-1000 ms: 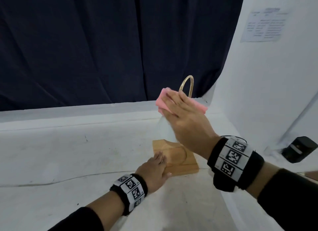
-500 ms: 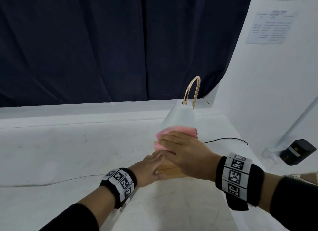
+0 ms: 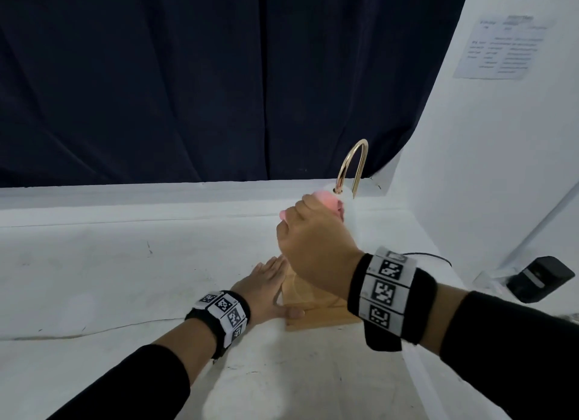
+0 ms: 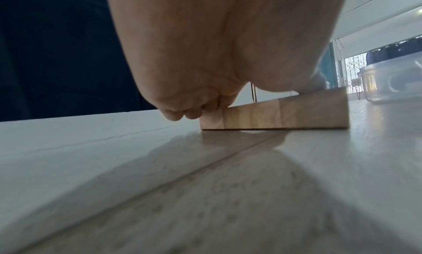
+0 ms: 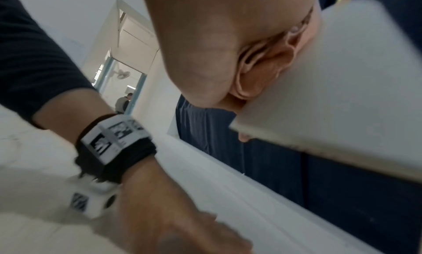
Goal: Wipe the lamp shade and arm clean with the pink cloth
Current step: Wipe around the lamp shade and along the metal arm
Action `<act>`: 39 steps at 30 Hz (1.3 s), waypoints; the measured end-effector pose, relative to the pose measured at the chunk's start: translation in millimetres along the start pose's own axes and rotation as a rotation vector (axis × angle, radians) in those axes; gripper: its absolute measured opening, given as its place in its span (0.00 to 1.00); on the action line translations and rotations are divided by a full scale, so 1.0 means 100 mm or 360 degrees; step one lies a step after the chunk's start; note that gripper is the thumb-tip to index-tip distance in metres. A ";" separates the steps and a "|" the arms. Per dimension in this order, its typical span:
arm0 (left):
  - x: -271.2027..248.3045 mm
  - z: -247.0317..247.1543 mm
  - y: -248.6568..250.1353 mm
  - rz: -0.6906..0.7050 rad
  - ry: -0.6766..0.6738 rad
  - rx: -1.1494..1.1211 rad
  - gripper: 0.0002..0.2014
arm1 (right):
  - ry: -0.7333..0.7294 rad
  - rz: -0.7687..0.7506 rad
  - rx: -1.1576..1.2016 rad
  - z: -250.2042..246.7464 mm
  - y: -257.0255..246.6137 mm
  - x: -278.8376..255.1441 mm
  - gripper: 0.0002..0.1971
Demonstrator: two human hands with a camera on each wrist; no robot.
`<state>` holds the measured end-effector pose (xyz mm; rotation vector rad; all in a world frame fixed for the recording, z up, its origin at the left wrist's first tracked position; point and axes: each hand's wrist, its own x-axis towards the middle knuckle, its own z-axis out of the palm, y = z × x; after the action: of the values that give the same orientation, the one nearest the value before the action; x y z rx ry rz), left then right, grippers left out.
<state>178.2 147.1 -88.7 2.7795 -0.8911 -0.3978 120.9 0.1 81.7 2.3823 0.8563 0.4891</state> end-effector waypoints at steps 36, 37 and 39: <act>-0.24 0.11 0.98 -0.0298 -0.0014 0.0464 0.61 | 0.0348 -0.0181 0.0214 0.32 0.28 -0.93 0.15; -0.26 0.13 0.96 -0.0257 -0.0006 0.0463 0.58 | 0.0370 -0.0105 0.0207 0.30 0.35 -0.91 0.15; -0.27 0.13 0.92 -0.0157 0.0017 0.0415 0.57 | 0.0402 0.0096 0.0218 0.24 0.47 -0.82 0.15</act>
<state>103.1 88.5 -71.4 3.0691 -0.8612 -0.3004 95.1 -94.1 80.0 2.5125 0.9563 0.7915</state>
